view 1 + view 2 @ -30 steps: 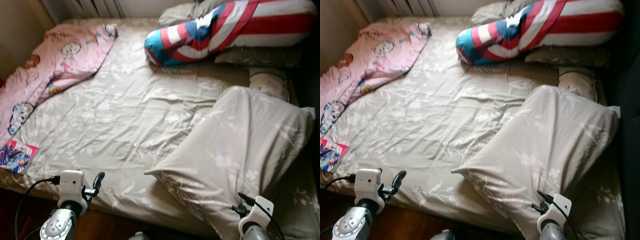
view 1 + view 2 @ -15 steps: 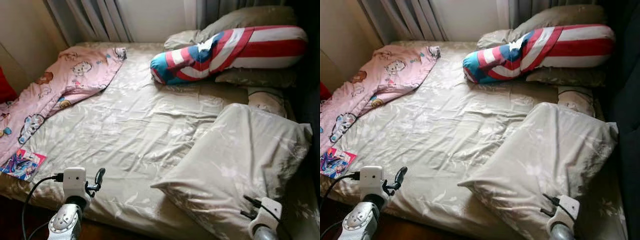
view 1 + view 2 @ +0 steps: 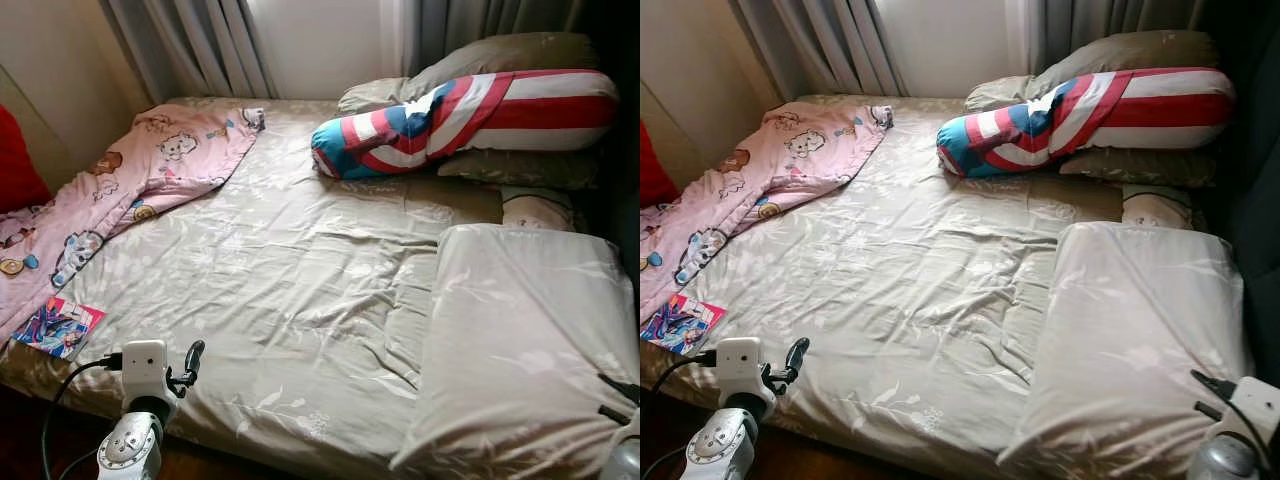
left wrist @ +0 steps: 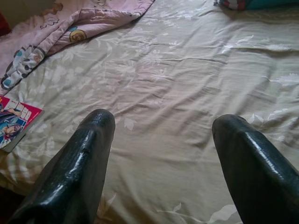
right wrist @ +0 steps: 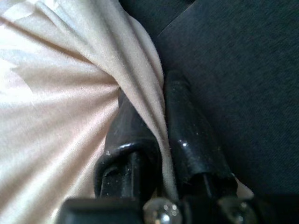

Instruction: Clean up the room

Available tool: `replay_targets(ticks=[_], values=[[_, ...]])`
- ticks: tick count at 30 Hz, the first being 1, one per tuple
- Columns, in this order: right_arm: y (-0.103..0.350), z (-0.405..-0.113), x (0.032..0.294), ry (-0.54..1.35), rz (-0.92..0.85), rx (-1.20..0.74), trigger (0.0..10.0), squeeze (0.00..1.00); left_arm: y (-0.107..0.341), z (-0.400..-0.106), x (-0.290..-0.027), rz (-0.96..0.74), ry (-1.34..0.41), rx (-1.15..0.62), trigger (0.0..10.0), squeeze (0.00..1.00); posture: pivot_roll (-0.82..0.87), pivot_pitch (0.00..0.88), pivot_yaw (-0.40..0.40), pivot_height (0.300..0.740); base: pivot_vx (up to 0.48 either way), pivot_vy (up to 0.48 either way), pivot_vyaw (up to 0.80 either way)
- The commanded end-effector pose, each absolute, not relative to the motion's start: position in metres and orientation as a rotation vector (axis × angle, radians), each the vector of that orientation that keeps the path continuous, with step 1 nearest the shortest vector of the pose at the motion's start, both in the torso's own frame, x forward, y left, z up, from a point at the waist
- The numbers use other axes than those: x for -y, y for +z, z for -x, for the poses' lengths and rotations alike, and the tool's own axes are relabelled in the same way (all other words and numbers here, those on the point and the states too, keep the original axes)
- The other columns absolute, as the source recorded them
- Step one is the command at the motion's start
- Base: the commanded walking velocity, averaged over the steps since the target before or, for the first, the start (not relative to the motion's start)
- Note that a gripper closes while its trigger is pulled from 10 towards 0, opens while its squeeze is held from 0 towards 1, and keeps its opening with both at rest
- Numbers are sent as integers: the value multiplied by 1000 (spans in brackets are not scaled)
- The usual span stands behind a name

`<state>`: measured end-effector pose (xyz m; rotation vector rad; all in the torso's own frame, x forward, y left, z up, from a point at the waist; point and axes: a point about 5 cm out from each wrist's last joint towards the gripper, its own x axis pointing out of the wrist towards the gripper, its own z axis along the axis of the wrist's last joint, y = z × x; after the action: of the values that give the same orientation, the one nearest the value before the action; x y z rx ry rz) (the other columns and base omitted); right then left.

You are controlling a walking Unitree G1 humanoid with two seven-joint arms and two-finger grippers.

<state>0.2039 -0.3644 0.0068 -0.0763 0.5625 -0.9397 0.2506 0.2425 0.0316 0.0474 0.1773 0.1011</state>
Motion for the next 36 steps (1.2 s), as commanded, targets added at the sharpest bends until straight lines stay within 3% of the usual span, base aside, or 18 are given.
replay_targets(ticks=[1, 4, 5, 8, 9, 10, 11, 12, 13, 15, 16, 17, 23, 29, 32, 36], values=[[18, -201, 378, -1012, 88, -519, 0, 0, 30, -249, -245, -48, 113, -179, 10000, 0, -86, 35, 60, 740, 0, 0, 0], [18, -202, 377, -1016, 102, -524, 0, 0, 29, -250, -246, -48, 113, -180, 10000, 0, -80, 34, 61, 740, 0, 0, 0], [16, -203, 375, -1015, 99, -532, 8588, 0, 29, -250, -246, -49, 113, -178, 10000, 0, -80, 33, 63, 740, 0, 0, 0], [15, -203, 373, -1005, 106, -541, 8588, 0, 29, -251, -246, -49, 113, -177, 10000, 0, -79, 33, 64, 740, 0, 0, 0], [15, -205, 372, -996, 106, -539, 10000, 0, 29, -251, -246, -50, 113, -176, 10000, 0, -79, 33, 64, 740, 0, 0, 0], [16, -206, 371, -989, 107, -532, 10000, 0, 29, -251, -246, -50, 114, -175, 10000, 0, -78, 33, 64, 740, 0, 0, 0], [18, -208, 371, -980, 124, -517, 10000, 663, 29, -252, -247, -49, 119, -173, 10000, 0, -77, 33, 64, 740, 0, 0, 0], [18, -208, 371, -980, 124, -517, 10000, 663, 29, -252, -247, -49, 119, -173, 10000, 0, -77, 33, 64, 740, 0, 0, 0], [22, -211, 371, -961, 165, -488, 10000, 1000, 29, -252, -247, -45, 121, -171, 10000, 0, -77, 31, 63, 740, 0, 0, 0], [27, -216, 371, -931, 216, -457, 10000, 1000, 28, -252, -246, -43, 119, -172, 10000, 0, -77, 30, 62, 740, 0, 0, 0], [29, -217, 371, -919, 232, -447, 10000, 918, 28, -252, -245, -43, 118, -173, 10000, 0, -77, 30, 62, 740, 0, 0, 0], [33, -225, 366, -863, 249, -404, 10000, 0, 26, -251, -243, -35, 118, -179, 10000, 0, -81, 27, 58, 740, 0, 0, 0], [36, -243, 346, -702, 243, -325, 10000, 0, 20, -250, -241, -22, 121, -196, 10000, 0, -82, 19, 51, 740, 0, 0, 0], [14, -263, 288, -346, 106, -356, 10000, 0, -2, -240, -243, 46, 178, -294, 10000, 0, -93, 0, 39, 740, 0, 0, 0], [-13, -254, 254, -216, 51, -480, 10000, 0, -19, -232, -239, 76, 192, -386, 10000, 0, -92, 0, 31, 740, 0, 0, 0], [-31, -241, 240, -174, 33, -575, 10000, 0, -29, -228, -233, 82, 180, -452, 10000, 0, -86, 0, 25, 740, 0, 0, 0]])
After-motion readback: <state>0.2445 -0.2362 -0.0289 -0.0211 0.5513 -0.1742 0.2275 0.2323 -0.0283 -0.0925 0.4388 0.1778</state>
